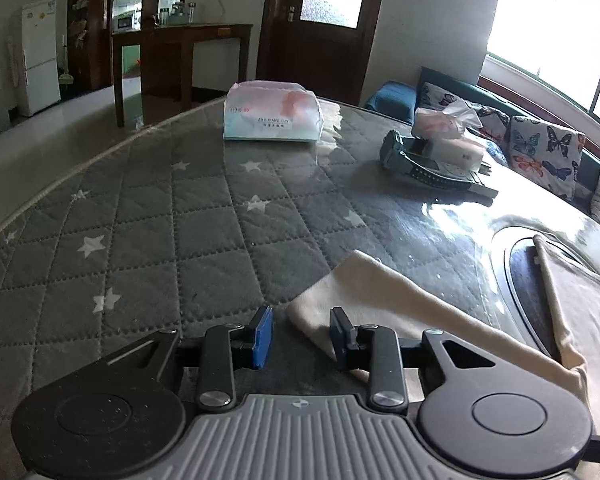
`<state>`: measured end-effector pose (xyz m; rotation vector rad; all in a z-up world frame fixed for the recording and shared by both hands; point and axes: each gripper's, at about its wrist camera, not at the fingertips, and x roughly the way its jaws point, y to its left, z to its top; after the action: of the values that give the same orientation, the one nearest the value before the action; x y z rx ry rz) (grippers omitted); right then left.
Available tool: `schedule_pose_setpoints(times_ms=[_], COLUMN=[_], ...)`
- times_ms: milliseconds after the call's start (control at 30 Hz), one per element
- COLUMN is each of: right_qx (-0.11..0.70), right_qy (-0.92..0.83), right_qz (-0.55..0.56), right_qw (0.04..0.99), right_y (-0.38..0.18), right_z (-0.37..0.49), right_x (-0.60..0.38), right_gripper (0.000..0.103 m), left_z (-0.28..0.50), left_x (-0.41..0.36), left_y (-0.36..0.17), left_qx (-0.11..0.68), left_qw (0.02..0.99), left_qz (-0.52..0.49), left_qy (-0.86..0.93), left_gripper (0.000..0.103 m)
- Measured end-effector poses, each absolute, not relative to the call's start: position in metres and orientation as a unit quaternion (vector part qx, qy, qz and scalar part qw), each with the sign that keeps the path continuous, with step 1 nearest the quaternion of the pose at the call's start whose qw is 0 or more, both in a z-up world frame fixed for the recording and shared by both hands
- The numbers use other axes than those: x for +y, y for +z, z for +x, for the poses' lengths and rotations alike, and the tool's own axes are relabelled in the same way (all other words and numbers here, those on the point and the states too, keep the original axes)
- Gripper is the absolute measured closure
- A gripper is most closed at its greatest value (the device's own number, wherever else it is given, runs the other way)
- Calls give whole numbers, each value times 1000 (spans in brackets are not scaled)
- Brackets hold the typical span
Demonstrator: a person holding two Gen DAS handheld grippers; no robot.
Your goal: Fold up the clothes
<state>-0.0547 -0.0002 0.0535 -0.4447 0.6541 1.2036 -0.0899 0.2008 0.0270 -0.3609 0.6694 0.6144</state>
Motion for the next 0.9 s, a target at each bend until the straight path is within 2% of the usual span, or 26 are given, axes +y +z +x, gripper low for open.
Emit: schedule_pose_setpoints(times_ms=[33, 100, 200, 367, 600, 900], right_qx=[300, 301, 304, 316, 331, 358], right_qy=[547, 539, 525, 496, 457, 414], right_qz=[-200, -193, -180, -147, -73, 18], right_qw=[755, 762, 774, 795, 822, 837], right_y=[55, 57, 60, 68, 79, 85], right_z=[-53, -51, -45, -30, 3, 38], right_x=[-3, -10, -19, -42, -82, -135], right_gripper=[59, 59, 61, 64, 64, 66], left_z=[-89, -90, -90, -89, -84, -73], left_x=[200, 201, 200, 184, 105, 4], left_y=[26, 26, 30, 51, 95, 69], left_qx=[319, 314, 304, 282, 225, 246], left_qw=[883, 886, 891, 908, 961, 968], left_qz=[-169, -173, -187, -201, -135, -26], left_qy=[298, 294, 281, 234, 85, -53], left_gripper=[78, 89, 97, 98, 98, 98])
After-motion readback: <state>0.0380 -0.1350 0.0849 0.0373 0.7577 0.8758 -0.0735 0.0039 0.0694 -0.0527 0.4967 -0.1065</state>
